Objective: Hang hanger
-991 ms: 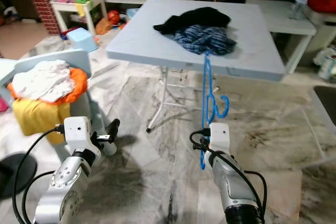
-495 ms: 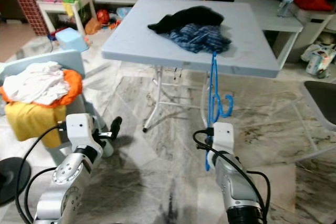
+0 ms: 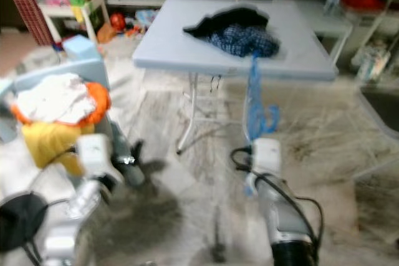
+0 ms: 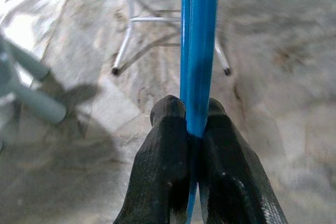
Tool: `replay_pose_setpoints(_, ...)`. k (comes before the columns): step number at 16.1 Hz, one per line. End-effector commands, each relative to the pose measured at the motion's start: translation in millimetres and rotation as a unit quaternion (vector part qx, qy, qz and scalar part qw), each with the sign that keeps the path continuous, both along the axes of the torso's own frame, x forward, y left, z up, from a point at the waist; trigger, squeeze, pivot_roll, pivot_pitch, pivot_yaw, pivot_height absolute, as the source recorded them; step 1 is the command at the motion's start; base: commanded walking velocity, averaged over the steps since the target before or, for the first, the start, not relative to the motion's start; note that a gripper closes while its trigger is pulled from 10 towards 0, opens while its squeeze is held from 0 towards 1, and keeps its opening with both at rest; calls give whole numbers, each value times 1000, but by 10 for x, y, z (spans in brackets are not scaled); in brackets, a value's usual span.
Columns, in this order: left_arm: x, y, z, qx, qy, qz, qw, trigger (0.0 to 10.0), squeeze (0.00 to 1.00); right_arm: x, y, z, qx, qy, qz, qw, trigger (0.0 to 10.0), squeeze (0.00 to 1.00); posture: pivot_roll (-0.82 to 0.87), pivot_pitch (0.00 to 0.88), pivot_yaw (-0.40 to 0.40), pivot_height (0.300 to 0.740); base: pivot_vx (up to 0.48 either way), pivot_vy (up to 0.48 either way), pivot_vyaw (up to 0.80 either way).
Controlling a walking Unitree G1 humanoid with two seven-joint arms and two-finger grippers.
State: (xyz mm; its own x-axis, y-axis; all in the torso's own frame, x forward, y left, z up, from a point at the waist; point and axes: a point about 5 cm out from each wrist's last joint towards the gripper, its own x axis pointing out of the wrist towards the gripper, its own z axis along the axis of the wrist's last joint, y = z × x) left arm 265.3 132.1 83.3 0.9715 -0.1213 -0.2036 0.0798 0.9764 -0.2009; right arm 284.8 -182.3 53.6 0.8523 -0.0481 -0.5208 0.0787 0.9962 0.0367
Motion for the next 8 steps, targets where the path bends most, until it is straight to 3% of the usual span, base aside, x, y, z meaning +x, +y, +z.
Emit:
replay_pose_setpoints(1, 37, 38, 54, 5, -9, 1, 1000, 10000, 0, 41, 32, 68, -1, -13, 0, 1000, 10000, 0, -112, 0, 7, 740, 0, 480, 0)
replay_pose_setpoints(3, 50, 24, 58, 3, -10, -2, 1000, 10000, 0, 38, 36, 45, 7, 5, -1, 1000, 10000, 0, -118, 0, 8, 740, 0, 480, 0)
replay_pose_setpoints(5, 55, 16, 56, 2, -8, -6, 1000, 10000, 0, 42, 54, 80, 1, -10, 2, 1000, 10000, 0, -119, 0, 8, 740, 0, 480, 0)
replay_pose_setpoints(6, 56, 13, 61, 2, -9, -6, 1000, 10000, 0, 52, 36, 126, -35, -36, 6, 999, 10000, 0, -120, 0, 7, 740, 0, 480, 0)
replay_pose_setpoints(7, 63, 13, 82, 0, -18, -6, 1000, 10000, 0, 49, 47, 125, -8, -39, 1, 999, 10000, 0, -119, 0, 7, 740, 0, 0, 0)
replay_pose_setpoints(8, 68, 7, 116, -9, -31, -11, 999, 10000, 0, 63, 40, 156, -22, -56, 6, 998, 10000, 0, -120, 0, 7, 740, 0, 0, 0)
